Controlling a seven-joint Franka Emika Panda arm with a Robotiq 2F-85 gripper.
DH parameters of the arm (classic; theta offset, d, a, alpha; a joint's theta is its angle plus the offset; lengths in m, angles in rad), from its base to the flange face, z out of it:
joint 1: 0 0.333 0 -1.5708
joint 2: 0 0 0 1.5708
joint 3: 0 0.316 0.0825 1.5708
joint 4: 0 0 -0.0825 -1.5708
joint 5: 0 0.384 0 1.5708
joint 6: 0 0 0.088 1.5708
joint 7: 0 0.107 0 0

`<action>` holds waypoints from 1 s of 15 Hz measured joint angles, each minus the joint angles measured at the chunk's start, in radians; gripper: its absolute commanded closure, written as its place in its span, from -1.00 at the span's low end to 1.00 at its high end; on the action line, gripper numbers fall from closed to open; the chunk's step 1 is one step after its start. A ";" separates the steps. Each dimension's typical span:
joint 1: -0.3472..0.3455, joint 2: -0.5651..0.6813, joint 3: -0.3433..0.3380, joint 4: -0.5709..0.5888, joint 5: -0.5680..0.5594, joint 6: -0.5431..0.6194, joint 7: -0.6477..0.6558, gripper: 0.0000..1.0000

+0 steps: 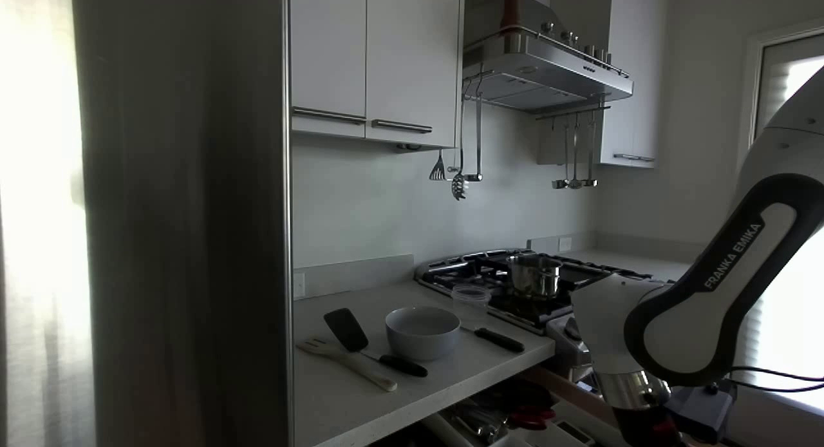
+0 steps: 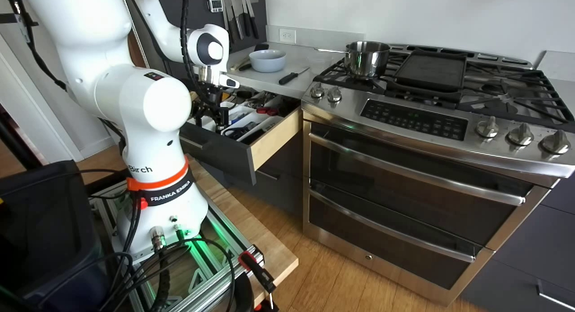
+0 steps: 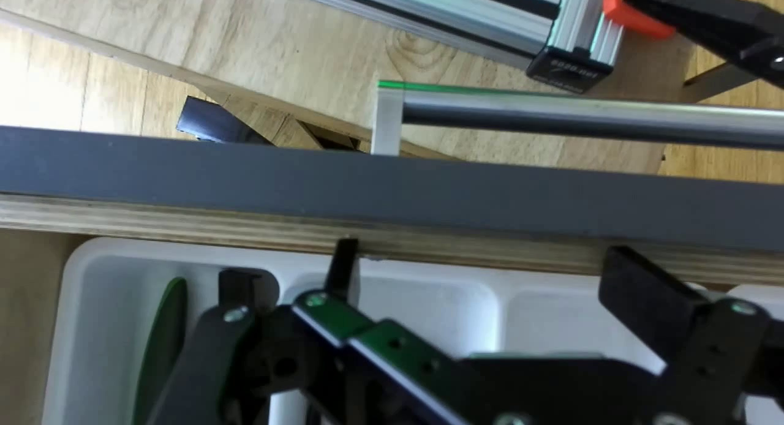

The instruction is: Open the first top drawer wider

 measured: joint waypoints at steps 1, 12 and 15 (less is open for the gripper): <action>0.000 0.000 0.000 0.001 0.000 0.000 0.000 -1.00; 0.058 -0.177 0.088 0.056 -0.013 0.079 0.050 -1.00; 0.070 -0.213 0.142 0.069 -0.066 0.151 0.116 -1.00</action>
